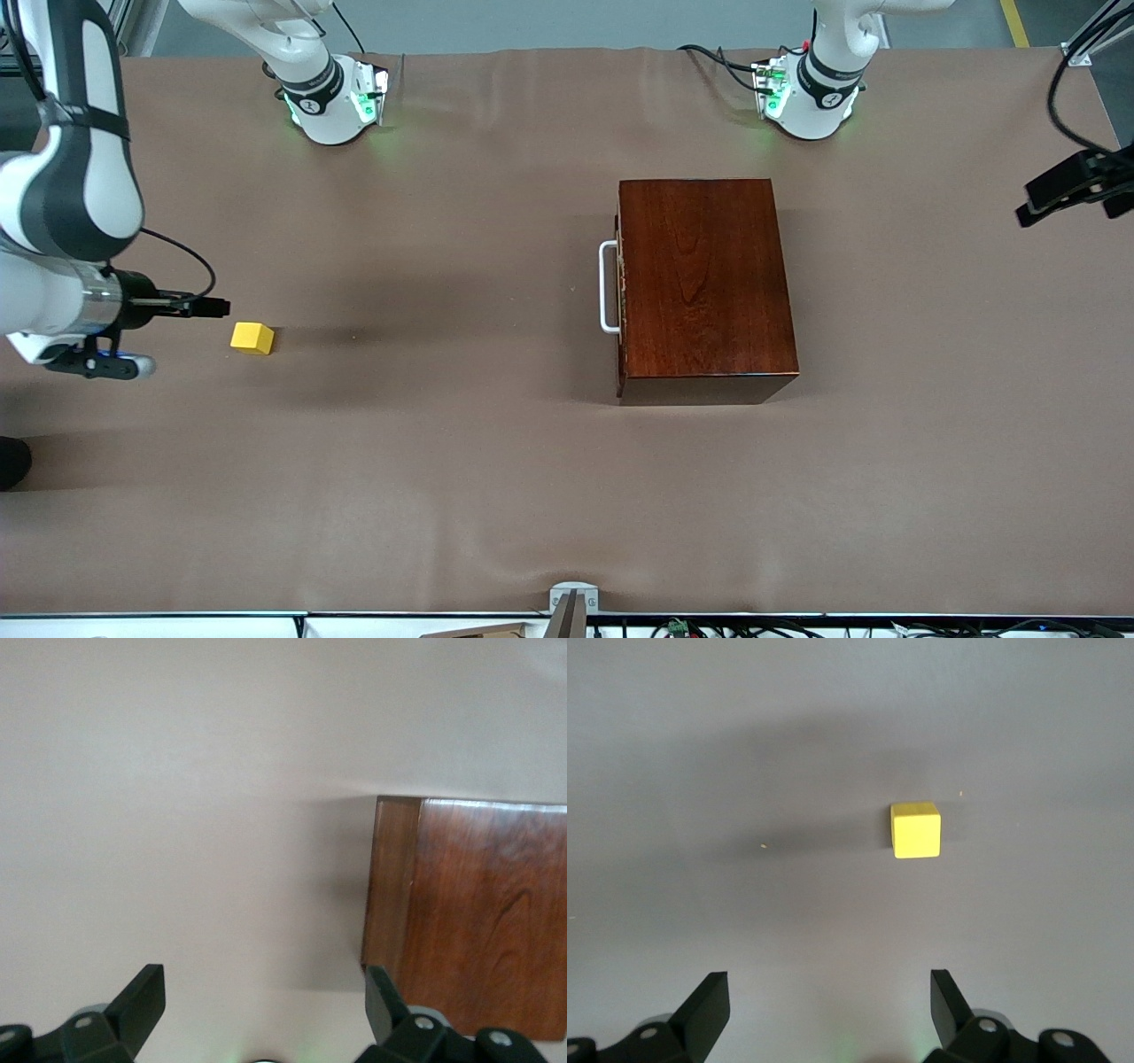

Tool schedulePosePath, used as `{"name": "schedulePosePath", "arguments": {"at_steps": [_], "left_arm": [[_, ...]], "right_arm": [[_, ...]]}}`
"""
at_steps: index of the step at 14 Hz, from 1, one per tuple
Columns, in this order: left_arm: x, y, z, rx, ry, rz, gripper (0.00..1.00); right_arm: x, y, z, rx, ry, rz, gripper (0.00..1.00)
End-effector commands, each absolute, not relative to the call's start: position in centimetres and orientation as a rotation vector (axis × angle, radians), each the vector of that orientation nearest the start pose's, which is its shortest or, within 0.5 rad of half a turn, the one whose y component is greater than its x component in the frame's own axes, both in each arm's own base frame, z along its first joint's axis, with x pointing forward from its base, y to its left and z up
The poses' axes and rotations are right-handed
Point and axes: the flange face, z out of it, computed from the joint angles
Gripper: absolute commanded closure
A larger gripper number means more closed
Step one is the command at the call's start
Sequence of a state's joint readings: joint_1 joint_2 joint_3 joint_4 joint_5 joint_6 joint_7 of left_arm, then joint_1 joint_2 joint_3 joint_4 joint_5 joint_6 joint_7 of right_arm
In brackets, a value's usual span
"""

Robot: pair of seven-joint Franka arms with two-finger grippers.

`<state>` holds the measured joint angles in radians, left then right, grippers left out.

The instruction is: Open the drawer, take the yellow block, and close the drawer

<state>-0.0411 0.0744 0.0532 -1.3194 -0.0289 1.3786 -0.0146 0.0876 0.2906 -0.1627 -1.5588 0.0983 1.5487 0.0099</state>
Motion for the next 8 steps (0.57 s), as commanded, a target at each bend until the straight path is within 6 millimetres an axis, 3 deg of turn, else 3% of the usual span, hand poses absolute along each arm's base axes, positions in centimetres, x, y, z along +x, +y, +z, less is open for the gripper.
{"name": "schedulePosePath", "arguments": {"at_steps": [1,5,8], "left_arm": [[52.5,-0.3,67.2,-3.168,0.078,0.006,0.00],[49.0,-2.7,66.0,-3.153,0.136,-0.019,0.00],[48.2,-3.4,66.4,-3.142,0.137,-0.025,0.00]], "right_arm": [[61.7,-1.6,50.8,-2.997,0.052,0.439,0.00],[61.3,-1.7,56.1,-2.974,0.037,0.411,0.00],[61.2,-3.1,57.3,-2.986,0.070,0.384,0.00]]}}
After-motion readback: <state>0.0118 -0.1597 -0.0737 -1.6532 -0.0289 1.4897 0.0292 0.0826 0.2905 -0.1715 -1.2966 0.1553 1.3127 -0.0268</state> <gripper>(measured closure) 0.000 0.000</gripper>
